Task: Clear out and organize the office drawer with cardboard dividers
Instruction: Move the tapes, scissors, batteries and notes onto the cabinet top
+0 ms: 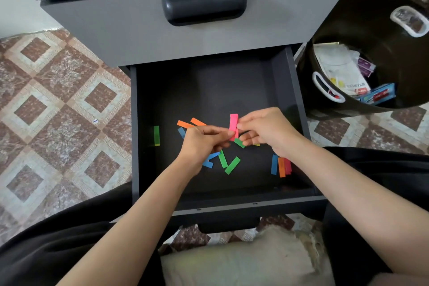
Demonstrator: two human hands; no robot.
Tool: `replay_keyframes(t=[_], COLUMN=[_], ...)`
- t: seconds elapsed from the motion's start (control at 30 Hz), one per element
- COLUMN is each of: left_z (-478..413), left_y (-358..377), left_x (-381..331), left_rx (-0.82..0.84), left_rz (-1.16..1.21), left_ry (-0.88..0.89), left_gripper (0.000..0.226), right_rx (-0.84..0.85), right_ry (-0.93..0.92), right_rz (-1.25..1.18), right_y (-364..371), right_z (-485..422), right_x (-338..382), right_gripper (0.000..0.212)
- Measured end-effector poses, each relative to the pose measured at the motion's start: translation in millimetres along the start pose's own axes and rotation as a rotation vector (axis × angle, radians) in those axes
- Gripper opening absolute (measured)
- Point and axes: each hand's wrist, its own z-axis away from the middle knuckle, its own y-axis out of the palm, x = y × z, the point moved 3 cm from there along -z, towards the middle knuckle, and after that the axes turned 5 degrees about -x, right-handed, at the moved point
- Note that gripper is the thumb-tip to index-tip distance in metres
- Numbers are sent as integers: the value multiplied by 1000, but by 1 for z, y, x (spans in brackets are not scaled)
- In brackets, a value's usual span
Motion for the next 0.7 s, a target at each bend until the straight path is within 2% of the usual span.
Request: replay_keyframes(t=[0.13,0.2,0.3,0.37,0.47,0.6,0.7], left_z=[0,0,-2,-3,-3,-2,-1], left_y=[2,3,-3,-10,-22,-32,-34], left_x=[-4,-4,-1,1,4,8,7], left_rx=[10,13,-11,-37,-84,-93,-94], left_rz=[23,39,55,40,-2,-54,-80], left_ry=[10,4,-34,-55,-83,-119,-122], left_gripper=[5,8,7,5,6,6,4], right_rx=[55,28,-85,-115,-57,-3,25], right_ry=[-18,-31,19,102,214,351,333], right_rz=[-56,-16,108,296,525,630,628], right_y=[-1,-4,-17,-26,-28,-25,-20], right_z=[6,6,-4,-7,-4,0,0], right_x=[7,10,9,2,-15,-32,-35], right_gripper=[15,12,16,21,30,44,42])
